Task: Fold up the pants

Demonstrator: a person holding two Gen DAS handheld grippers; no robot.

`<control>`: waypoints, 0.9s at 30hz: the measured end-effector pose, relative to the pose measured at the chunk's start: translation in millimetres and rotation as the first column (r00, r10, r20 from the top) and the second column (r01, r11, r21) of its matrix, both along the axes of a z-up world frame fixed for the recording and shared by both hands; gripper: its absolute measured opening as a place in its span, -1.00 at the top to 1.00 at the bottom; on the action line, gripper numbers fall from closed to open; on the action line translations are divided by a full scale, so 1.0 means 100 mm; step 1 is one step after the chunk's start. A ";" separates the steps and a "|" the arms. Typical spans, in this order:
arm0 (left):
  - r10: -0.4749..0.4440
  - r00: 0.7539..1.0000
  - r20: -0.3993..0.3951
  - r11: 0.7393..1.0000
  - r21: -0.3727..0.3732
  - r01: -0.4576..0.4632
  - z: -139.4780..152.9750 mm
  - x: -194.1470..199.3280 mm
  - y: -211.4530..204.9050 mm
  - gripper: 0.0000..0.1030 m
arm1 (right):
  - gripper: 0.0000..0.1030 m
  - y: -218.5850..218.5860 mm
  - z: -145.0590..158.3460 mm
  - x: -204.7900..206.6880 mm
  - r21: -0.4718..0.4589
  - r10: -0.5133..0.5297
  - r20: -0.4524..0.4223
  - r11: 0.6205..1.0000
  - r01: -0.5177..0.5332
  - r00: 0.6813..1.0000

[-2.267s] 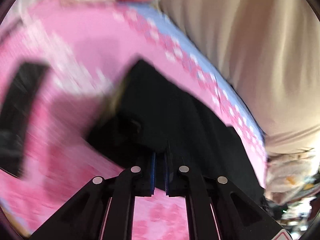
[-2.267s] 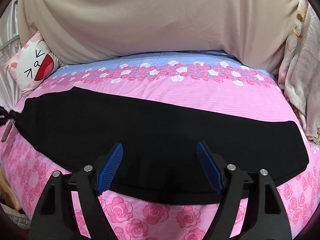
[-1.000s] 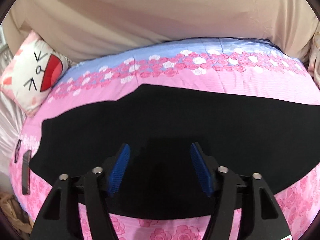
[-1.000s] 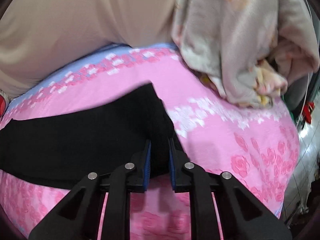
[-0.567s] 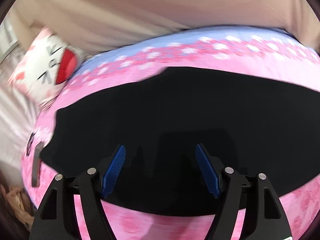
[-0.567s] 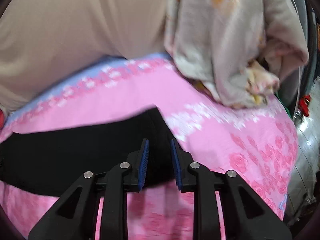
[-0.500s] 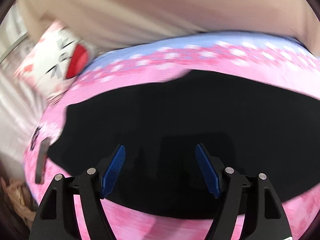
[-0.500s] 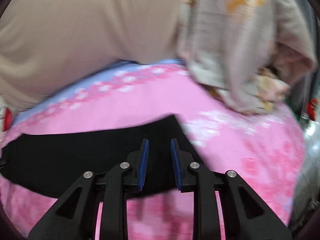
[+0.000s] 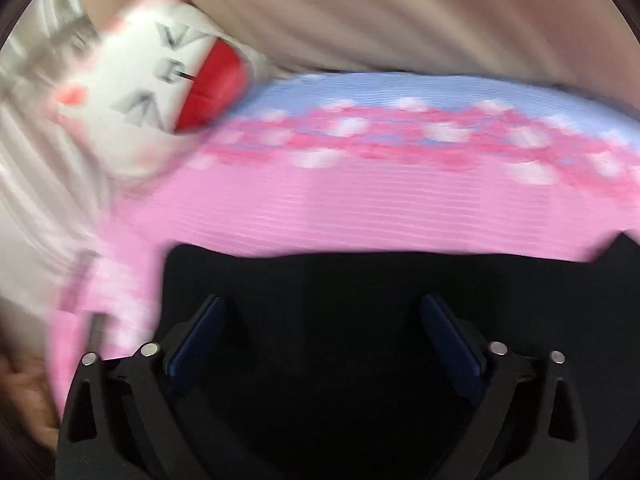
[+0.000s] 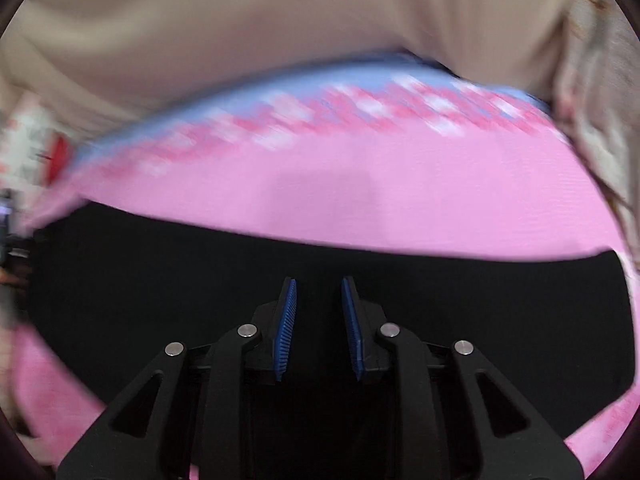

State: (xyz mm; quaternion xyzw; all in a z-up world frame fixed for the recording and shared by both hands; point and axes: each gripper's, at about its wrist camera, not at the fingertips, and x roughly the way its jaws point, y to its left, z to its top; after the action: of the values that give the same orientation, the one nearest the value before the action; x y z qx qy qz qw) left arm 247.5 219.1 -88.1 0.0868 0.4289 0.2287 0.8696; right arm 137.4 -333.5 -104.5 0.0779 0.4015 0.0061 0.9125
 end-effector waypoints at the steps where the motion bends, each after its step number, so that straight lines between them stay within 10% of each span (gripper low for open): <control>1: -0.005 1.000 0.002 1.000 -0.011 0.005 0.06 -0.03 0.03 -0.80 | 0.59 -0.09 0.01 -0.02 0.061 -0.015 0.013 0.998 0.014 1.000; 5: -0.063 0.993 0.096 0.992 -0.102 0.073 0.34 -0.16 -0.16 -0.65 | 0.51 0.18 0.31 -0.06 0.051 -0.017 0.058 0.999 0.014 0.998; 12: -0.062 0.998 -0.008 0.996 -0.064 0.061 -0.03 0.31 -0.40 -0.81 | 0.55 1.11 0.31 0.40 0.005 0.209 0.035 0.978 -0.210 0.977; 15: -0.029 0.997 0.069 0.994 -0.099 0.036 0.28 0.06 -0.23 -0.73 | 0.50 0.59 0.40 0.11 0.031 0.072 0.086 0.997 -0.075 0.994; 18: -0.020 0.988 0.152 0.997 -0.069 0.030 0.56 -0.33 -0.23 -0.74 | -0.44 -0.12 0.45 -0.36 0.017 -0.156 0.121 0.988 0.155 0.980; 23: -0.090 0.979 0.182 0.986 -0.126 0.114 0.62 -0.83 -0.59 -0.75 | -0.47 -1.44 0.25 -1.25 0.026 -0.496 0.091 0.868 0.496 0.864; 27: -0.195 0.968 0.158 0.969 -0.124 0.215 0.55 -0.93 -1.08 -0.75 | -0.47 -1.84 0.08 -1.50 0.141 -0.498 0.050 0.862 0.487 0.866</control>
State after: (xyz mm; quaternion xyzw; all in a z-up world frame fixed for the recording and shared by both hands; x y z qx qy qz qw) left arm 154.4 111.2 -33.0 0.0526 0.3684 0.1122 0.9213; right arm -12.3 -517.2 -96.4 0.2341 0.3283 -0.1990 0.8932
